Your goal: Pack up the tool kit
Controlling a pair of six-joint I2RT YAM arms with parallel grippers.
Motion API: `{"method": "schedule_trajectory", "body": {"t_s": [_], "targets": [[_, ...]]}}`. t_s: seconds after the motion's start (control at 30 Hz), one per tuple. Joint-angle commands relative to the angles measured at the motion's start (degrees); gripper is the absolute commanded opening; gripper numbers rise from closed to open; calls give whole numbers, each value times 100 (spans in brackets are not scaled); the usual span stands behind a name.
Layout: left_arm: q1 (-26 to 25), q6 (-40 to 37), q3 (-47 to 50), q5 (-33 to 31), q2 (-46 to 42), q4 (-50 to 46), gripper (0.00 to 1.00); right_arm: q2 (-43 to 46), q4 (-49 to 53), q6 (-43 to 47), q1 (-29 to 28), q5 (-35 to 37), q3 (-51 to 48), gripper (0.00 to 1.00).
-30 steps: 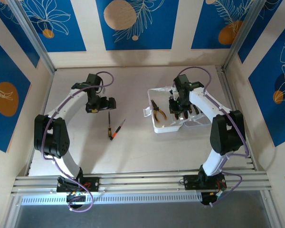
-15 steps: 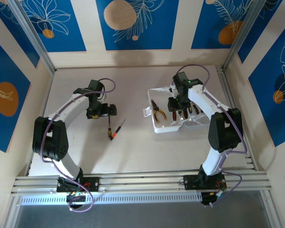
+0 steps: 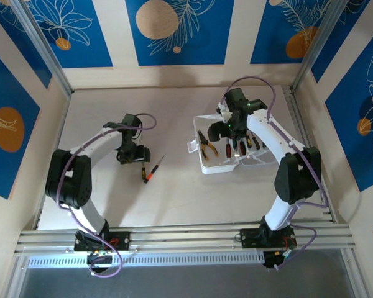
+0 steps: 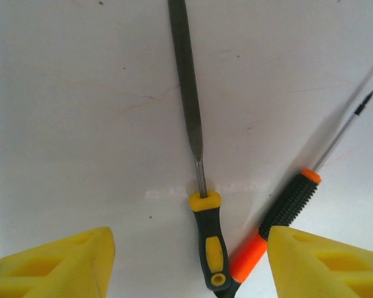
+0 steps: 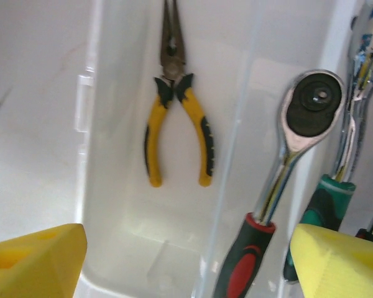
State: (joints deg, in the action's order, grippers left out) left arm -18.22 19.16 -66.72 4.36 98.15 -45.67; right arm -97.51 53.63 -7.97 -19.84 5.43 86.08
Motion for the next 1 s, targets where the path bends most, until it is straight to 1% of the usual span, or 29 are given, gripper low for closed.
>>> {"method": "schedule_trajectory", "body": {"t_s": [0.0,0.23,0.3,0.4,0.63,0.77,0.9,0.97], "targets": [[-124,9,80,-6,266,82,58,255,194,-7,-124,-312,193,87],[-248,70,168,157,702,339,42,278,217,-30,-194,-280,181,88],[-275,79,193,120,806,344,39,280,223,-29,-199,-279,187,88],[-296,69,224,33,913,322,30,268,224,-21,-196,-279,222,88],[-296,45,207,20,937,305,14,251,227,-4,-188,-298,289,88],[-297,22,67,118,813,222,0,284,250,6,-187,-315,308,88],[-296,1,-281,452,428,126,0,403,178,-25,-128,-519,267,88],[-305,-31,-570,836,234,98,0,497,70,-95,-61,-762,220,88]]}}
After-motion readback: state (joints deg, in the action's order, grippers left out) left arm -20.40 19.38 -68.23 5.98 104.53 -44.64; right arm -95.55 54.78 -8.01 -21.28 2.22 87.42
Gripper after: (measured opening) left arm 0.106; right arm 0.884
